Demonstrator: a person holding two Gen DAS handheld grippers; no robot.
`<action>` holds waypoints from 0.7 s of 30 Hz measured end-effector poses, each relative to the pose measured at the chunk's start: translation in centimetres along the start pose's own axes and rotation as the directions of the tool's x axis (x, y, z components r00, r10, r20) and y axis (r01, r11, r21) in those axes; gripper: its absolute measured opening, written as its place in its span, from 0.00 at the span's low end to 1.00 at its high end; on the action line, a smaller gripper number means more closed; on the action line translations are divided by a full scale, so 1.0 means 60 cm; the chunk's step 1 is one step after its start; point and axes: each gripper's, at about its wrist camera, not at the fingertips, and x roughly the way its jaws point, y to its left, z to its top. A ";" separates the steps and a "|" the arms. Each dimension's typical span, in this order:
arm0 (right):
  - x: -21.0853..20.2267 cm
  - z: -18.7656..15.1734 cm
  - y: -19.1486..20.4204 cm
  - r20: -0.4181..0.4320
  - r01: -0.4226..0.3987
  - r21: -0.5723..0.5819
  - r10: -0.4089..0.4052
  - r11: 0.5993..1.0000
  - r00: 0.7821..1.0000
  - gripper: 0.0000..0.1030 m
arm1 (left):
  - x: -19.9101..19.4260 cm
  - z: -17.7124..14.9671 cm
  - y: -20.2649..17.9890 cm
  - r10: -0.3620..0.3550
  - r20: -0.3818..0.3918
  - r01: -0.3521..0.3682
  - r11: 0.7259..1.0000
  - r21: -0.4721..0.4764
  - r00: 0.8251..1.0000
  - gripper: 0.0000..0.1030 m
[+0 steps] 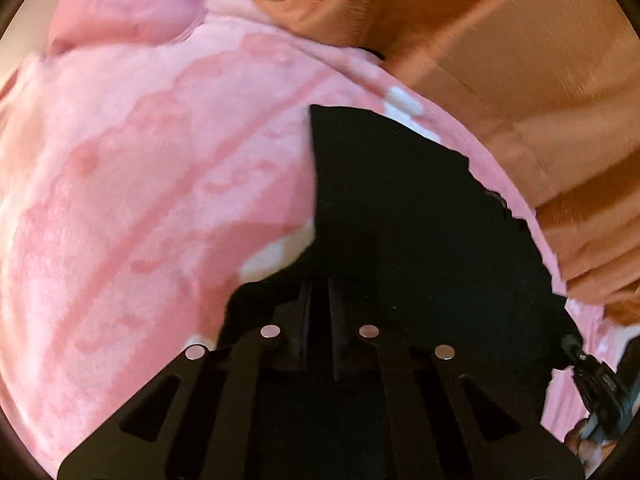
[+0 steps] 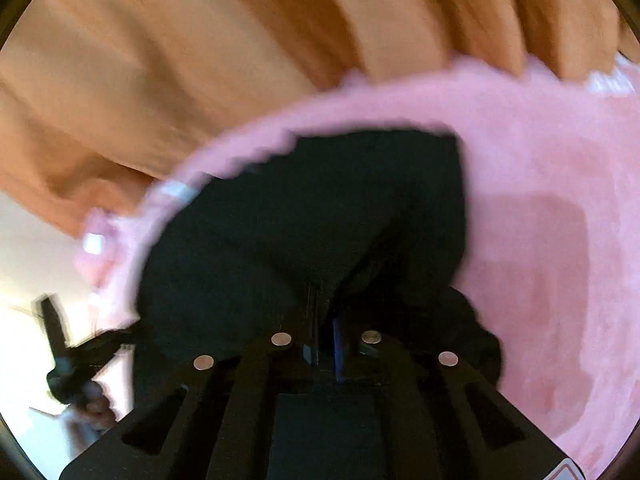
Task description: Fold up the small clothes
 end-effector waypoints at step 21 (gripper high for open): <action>0.065 0.021 -0.005 -0.024 0.283 -0.077 -0.285 0.956 0.958 0.02 | -0.013 -0.005 0.015 0.038 -0.003 -0.038 0.999 0.006 0.999 0.00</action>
